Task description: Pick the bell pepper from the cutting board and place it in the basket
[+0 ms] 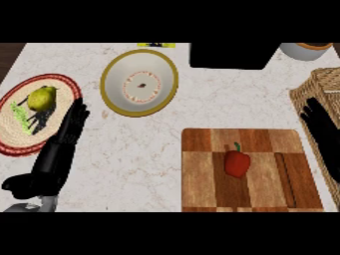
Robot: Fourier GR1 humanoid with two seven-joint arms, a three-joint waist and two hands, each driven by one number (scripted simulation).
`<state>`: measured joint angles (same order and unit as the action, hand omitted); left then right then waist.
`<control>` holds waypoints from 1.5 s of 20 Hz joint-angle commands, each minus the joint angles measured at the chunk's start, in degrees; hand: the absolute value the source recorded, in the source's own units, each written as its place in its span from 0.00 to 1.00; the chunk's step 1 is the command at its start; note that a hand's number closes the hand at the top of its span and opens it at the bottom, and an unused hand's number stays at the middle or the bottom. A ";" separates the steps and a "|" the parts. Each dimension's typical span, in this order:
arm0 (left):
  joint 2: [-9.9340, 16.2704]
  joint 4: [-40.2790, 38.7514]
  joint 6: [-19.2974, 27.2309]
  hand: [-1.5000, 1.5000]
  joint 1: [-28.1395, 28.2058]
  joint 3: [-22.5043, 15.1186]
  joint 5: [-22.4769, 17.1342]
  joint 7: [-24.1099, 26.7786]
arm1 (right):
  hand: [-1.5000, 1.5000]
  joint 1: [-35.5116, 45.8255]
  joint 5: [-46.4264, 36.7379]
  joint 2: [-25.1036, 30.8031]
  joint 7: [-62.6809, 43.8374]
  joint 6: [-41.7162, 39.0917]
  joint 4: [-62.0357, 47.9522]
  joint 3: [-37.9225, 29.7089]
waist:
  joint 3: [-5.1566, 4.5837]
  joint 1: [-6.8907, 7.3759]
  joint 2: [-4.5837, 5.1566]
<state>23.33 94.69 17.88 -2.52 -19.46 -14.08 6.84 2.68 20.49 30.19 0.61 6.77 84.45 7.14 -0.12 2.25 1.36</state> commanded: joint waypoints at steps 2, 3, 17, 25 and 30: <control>1.45 -1.74 0.64 0.50 -0.99 2.99 -0.44 -5.85 | 1.00 11.15 2.01 -1.59 4.08 -4.11 -5.90 -3.67 | 0.21 -1.02 -1.10; 4.46 -1.72 -1.43 0.50 0.19 6.15 -3.31 -6.64 | 1.00 10.43 5.03 0.18 6.61 -6.77 -2.30 -6.39 | 0.24 -1.05 -1.23; 6.82 -10.68 -5.76 0.50 -6.17 9.71 -7.06 -16.95 | 0.00 23.98 -39.30 -19.59 1.95 15.41 0.74 23.22 | 0.04 -1.16 -1.49; 7.35 -15.64 -6.82 0.50 -8.85 11.48 -6.72 -16.52 | 0.00 36.22 -46.45 -11.46 -35.69 -1.41 6.17 24.09 | -0.30 -3.50 -2.24; 5.79 -15.45 -6.26 0.50 -7.75 11.25 -7.18 -16.65 | 0.00 45.10 -48.57 -3.03 -51.87 -14.70 7.10 20.39 | -0.29 -4.02 -2.57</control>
<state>29.97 79.90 11.45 -9.87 -8.42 -20.89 -9.46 40.78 -26.77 23.37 -38.41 0.56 90.23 29.61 -0.40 -1.27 -1.11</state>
